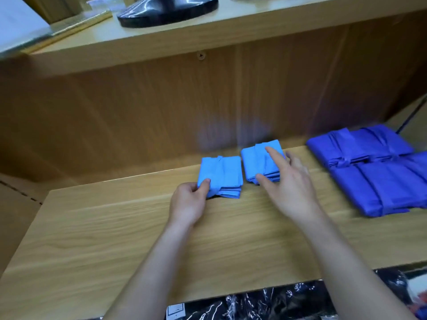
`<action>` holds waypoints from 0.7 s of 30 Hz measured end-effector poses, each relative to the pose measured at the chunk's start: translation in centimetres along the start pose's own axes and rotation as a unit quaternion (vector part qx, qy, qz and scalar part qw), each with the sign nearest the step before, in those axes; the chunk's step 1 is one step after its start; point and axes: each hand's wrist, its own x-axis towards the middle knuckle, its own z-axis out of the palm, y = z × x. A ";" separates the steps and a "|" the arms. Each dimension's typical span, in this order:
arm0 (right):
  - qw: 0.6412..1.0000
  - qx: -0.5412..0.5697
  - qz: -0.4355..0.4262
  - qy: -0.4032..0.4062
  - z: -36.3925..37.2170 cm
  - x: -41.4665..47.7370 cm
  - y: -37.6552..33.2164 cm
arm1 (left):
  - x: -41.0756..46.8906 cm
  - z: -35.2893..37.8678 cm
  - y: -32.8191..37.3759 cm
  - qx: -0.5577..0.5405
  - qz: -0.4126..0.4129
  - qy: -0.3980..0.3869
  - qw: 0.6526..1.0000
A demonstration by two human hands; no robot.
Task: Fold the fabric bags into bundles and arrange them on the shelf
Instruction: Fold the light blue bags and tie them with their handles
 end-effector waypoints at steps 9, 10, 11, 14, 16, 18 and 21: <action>0.996 0.037 -0.041 -0.070 -0.6 2.9 2.4 | -0.4 0.8 -0.3 0.075 0.275 0.038 0.958; 0.996 0.039 -0.039 -0.069 -0.7 3.0 2.5 | -0.4 0.9 -0.4 0.136 0.303 0.019 0.943; 0.996 0.040 -0.035 -0.067 -0.7 3.0 2.7 | -0.3 1.1 -0.8 0.196 0.321 0.018 0.926; 0.997 0.046 -0.025 -0.055 -0.3 2.9 3.1 | -0.1 1.4 -1.0 0.286 0.336 0.074 0.894; 0.996 0.061 -0.025 -0.053 -0.1 2.9 3.2 | 0.2 1.6 -1.0 0.301 0.349 0.098 0.882; 0.996 0.067 -0.027 -0.052 0.2 2.9 3.1 | 0.4 1.7 -0.8 0.303 0.352 0.104 0.880; 0.996 0.075 -0.034 -0.045 0.7 2.6 3.1 | 0.0 1.9 -0.7 0.288 0.331 0.098 0.893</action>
